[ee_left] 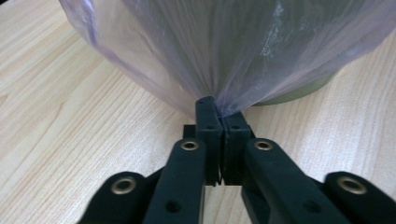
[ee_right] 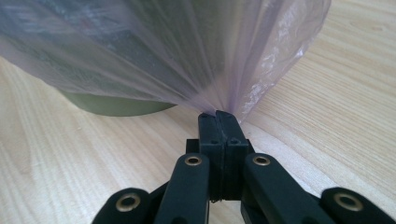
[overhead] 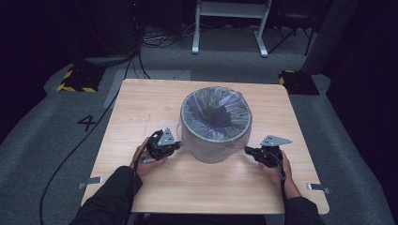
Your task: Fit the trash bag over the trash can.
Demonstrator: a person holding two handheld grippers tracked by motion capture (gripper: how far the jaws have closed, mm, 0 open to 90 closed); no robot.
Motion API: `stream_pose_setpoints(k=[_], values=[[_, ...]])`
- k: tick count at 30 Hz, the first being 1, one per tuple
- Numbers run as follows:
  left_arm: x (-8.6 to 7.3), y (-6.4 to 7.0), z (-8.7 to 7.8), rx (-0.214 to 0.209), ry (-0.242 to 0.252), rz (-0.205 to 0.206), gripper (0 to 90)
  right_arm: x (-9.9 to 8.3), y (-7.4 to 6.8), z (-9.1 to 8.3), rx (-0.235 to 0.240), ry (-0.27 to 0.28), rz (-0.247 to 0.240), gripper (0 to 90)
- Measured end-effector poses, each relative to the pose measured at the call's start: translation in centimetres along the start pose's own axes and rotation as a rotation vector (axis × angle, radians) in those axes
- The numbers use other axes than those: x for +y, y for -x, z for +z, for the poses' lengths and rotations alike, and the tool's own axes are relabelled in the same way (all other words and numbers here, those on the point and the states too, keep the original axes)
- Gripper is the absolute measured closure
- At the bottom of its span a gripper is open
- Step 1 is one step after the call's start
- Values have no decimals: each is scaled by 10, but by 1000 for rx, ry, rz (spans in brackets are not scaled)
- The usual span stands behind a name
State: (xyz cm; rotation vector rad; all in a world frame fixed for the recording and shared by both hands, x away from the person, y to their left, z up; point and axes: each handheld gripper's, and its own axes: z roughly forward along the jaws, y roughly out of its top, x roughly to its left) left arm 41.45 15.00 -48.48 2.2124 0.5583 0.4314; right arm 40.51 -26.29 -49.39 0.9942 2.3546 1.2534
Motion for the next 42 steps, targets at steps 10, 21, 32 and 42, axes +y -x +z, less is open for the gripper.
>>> stream_pose_setpoints(k=[10, 21, 32, 42], values=[[-7, 1, -13, -42, 22, -112, 278, -2, 3, 1, -23, 1, 14, 881], [-26, 24, -37, -5, 11, -91, 156, -7, 16, -7, -62, 9, 76, 486], [-47, 33, -47, 6, -61, -146, 156, -11, 19, -37, -67, 39, 94, 266], [-61, 33, -51, 7, -100, -179, 154, 10, 6, -57, -70, 146, 77, 213]])
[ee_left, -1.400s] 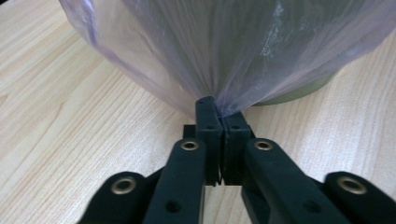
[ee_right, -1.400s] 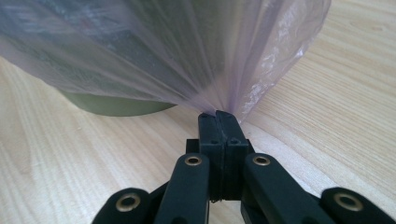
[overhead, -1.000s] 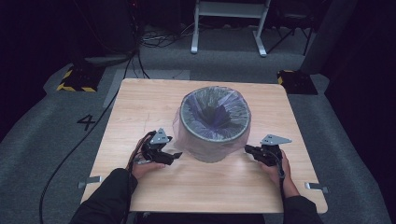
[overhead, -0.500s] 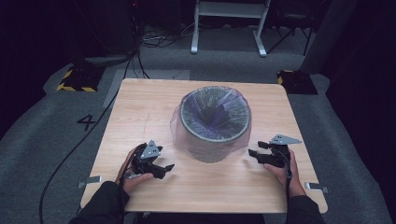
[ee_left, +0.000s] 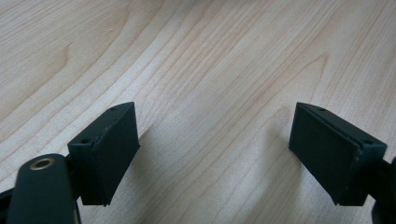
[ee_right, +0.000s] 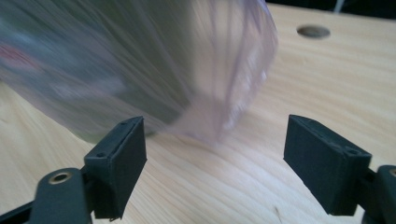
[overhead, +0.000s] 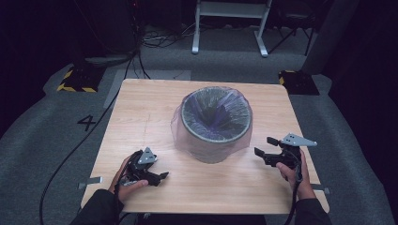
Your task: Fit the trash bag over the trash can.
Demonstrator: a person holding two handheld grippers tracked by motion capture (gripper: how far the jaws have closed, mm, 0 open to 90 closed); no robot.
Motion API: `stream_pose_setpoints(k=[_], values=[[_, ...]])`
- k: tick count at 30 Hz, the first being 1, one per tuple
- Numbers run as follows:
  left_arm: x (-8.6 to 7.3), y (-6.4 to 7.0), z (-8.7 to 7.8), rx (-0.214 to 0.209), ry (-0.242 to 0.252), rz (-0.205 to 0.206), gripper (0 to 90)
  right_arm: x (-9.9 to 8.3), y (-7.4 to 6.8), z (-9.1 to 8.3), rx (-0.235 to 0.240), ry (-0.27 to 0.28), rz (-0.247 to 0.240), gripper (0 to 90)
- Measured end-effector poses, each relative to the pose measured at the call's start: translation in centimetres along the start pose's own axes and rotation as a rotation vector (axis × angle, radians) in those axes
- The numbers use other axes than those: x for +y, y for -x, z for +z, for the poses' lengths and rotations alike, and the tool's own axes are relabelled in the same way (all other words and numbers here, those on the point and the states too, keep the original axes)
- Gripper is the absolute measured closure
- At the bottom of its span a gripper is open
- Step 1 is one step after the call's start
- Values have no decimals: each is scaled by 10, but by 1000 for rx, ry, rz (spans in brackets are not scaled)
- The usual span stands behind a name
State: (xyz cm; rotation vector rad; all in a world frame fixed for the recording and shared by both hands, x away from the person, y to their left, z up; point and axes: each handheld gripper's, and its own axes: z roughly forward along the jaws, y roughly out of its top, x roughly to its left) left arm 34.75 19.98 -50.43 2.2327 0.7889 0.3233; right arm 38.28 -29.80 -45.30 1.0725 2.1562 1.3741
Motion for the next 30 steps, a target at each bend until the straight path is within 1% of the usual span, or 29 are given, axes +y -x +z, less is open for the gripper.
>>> stream_pose_setpoints(k=[2, 4, 6, 7, 8, 10, 11, 14, 16, 20, 22, 26, 28, 30], values=[[-1, 0, -1, -1, -3, 2, 156, 7, -5, -3, -10, 16, -11, 216], [-1, 0, -1, -2, -2, 1, 156, 14, -11, -6, -2, 39, -39, 214], [-1, 0, -1, -12, -2, 12, 156, 20, -15, -9, -21, 41, -62, 202], [0, -1, -1, -14, -3, 13, 156, 24, -18, -11, -33, 49, -74, 181], [0, -1, 0, -15, -2, 14, 157, 26, -20, -13, -34, 53, -82, 169], [0, 0, 0, -12, -2, 13, 156, 32, -25, -17, -49, 57, -108, 167], [0, 0, 0, -12, -2, 11, 157, 36, -28, -19, -68, 56, -122, 166], [0, 0, 0, -10, -1, 10, 157, 43, -33, -22, -74, 59, -152, 165], [0, 0, 0, -10, -1, 9, 157, 47, -34, -23, -79, 63, -162, 165], [0, 1, 0, -7, -2, 8, 155, 60, -38, -28, -77, 83, -188, 166], [0, 1, 0, -7, -1, 8, 155, 67, -40, -30, -62, 100, -202, 166], [0, 0, 0, -11, -3, 8, 152, 83, -46, -35, -48, 110, -247, 168], [0, 0, 0, -12, -3, 8, 150, 94, -49, -39, -26, 131, -260, 167], [0, 0, 0, -14, -4, 9, 149, 103, -51, -40, -24, 139, -273, 167]])
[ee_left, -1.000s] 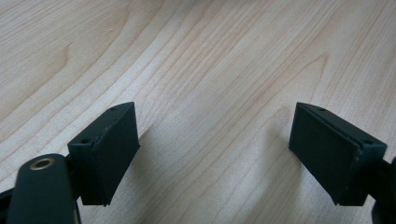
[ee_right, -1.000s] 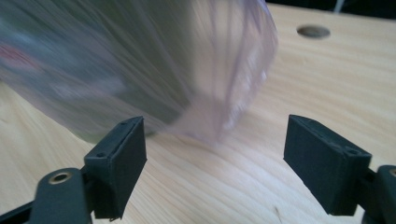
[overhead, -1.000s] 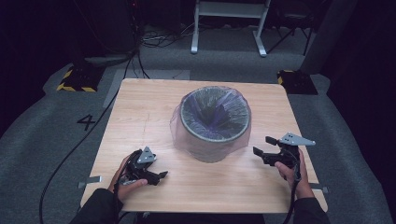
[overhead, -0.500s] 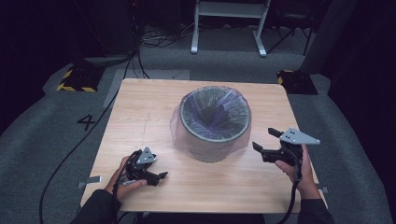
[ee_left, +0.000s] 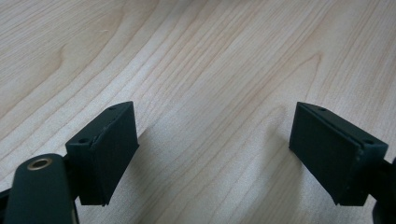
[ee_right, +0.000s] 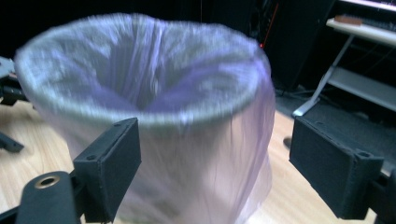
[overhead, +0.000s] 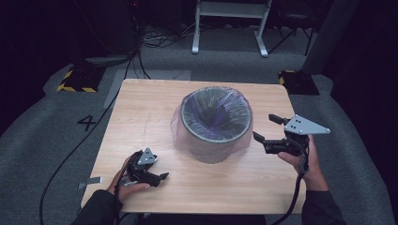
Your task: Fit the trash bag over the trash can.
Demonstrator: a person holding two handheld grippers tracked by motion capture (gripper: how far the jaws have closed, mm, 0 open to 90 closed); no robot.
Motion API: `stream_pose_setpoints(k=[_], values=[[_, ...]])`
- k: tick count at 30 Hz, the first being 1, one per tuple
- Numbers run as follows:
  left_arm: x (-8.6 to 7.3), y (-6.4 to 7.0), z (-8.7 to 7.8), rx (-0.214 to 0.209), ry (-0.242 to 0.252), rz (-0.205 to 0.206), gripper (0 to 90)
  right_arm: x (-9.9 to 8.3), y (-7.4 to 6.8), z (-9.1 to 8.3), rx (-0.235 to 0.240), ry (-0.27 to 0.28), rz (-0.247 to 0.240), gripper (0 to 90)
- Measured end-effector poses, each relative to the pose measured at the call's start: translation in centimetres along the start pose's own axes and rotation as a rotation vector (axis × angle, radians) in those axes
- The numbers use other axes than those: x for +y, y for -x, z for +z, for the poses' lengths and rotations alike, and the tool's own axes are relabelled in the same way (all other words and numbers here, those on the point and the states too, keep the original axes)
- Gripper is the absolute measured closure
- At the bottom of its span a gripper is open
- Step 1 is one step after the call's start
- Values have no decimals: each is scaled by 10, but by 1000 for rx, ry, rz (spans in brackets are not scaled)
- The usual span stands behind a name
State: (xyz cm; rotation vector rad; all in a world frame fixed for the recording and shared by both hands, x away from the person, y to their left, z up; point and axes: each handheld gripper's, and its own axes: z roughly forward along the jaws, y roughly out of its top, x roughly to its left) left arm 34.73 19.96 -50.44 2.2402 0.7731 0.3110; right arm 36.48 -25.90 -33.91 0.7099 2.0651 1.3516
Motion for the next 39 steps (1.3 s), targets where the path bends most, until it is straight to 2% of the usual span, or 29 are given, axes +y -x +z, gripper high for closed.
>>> stream_pose_setpoints(k=[3, 8, 10, 14, 17, 24, 27, 32, 39], values=[[0, 0, 0, -1, 0, 2, 149, 16, 1, 4, 30, 7, -18, 171], [0, 0, 0, -1, 0, 2, 149, 33, 0, 19, 59, -15, -53, 178], [0, 0, 0, -1, 0, 2, 149, 40, -1, 26, 88, -25, -66, 180], [0, 0, 0, -2, 0, 2, 149, 49, -3, 44, 116, -52, -95, 184], [0, 0, 0, -2, 0, 2, 149, 54, -2, 59, 140, -68, -86, 186], [1, 0, 0, -2, -3, 4, 149, 66, -2, 79, 126, -99, -93, 177], [1, 0, 0, -1, -4, 4, 149, 69, -1, 88, 130, -107, -72, 178], [1, 0, 0, -1, -3, 5, 149, 69, -3, 103, 109, -159, -73, 178], [1, 0, 1, -2, -1, 1, 149, 68, -2, 114, 127, -197, -64, 179]])
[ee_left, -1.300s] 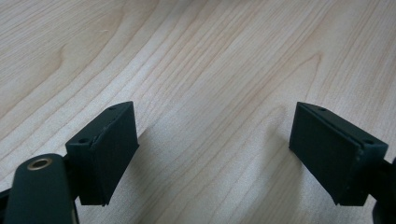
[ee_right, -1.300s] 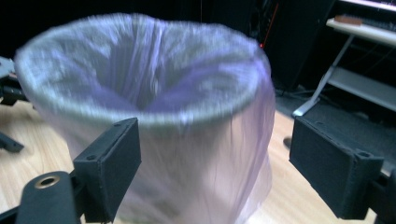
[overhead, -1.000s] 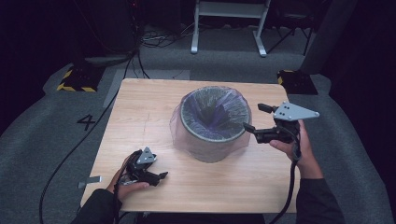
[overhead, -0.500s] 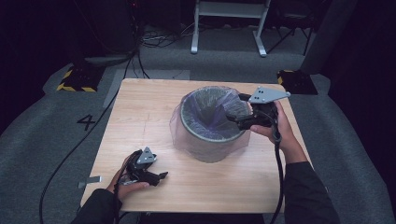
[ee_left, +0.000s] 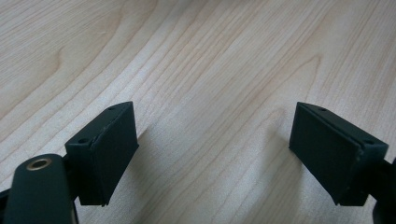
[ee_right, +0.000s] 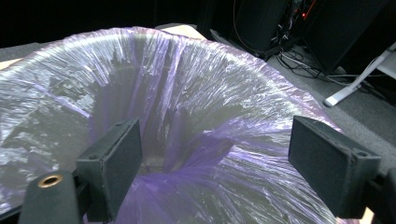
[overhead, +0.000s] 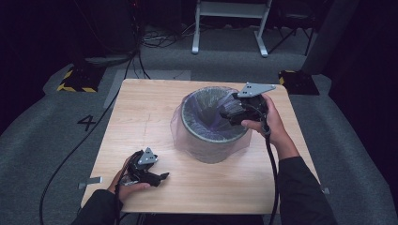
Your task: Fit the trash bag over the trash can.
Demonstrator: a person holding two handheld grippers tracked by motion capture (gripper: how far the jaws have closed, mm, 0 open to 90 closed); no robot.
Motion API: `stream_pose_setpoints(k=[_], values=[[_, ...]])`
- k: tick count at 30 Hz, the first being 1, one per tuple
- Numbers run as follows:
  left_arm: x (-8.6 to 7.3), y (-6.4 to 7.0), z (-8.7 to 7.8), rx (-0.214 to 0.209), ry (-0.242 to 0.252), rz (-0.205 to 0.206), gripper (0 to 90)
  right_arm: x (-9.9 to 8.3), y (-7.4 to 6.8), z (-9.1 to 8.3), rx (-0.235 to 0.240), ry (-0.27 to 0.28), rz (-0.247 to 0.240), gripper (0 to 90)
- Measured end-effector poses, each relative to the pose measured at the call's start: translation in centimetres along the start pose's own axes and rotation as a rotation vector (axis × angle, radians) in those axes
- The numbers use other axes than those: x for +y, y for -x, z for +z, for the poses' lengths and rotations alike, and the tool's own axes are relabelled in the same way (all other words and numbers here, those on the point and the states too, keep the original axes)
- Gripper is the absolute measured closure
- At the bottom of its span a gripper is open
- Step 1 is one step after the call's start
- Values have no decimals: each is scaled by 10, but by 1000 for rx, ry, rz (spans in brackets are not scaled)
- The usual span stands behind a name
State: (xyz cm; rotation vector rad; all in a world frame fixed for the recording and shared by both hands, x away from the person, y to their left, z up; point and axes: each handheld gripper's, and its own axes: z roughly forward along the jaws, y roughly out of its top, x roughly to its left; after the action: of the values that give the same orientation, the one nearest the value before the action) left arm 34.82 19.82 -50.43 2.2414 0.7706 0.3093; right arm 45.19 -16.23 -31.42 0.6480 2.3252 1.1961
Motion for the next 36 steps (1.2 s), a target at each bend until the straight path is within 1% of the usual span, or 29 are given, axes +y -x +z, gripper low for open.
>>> stream_pose_setpoints(k=[2, 3, 11, 17, 21, 26, 27, 31, 33, 35, 36], values=[[0, 0, 0, 0, 0, 0, 149, 0, 0, 3, 3, -17, -5, 178], [0, 0, 0, 0, 0, 1, 149, -1, 0, 5, -3, -28, -7, 178], [0, 0, 0, -1, 1, 3, 149, -2, 0, 14, -4, -60, 2, 173], [0, 0, 0, -4, 2, 6, 155, -2, -1, 18, 13, -92, -29, 175], [0, 0, 0, -8, 2, 11, 157, -2, -1, 23, 23, -143, -63, 177], [0, 1, 1, -15, 4, 18, 156, -4, -1, 28, 44, -198, -71, 177], [0, 1, 1, -15, 4, 19, 156, -4, -1, 29, 41, -216, -74, 173], [0, 1, 1, -17, 3, 20, 156, -3, -3, 31, 31, -254, -88, 178], [0, 1, 0, -17, 3, 20, 156, -1, -4, 33, 18, -284, -100, 182], [0, 1, 0, -17, 3, 20, 156, 0, -6, 35, -9, -311, -137, 202], [0, 1, 0, -17, 3, 20, 156, 0, -7, 35, -4, -324, -153, 195]])
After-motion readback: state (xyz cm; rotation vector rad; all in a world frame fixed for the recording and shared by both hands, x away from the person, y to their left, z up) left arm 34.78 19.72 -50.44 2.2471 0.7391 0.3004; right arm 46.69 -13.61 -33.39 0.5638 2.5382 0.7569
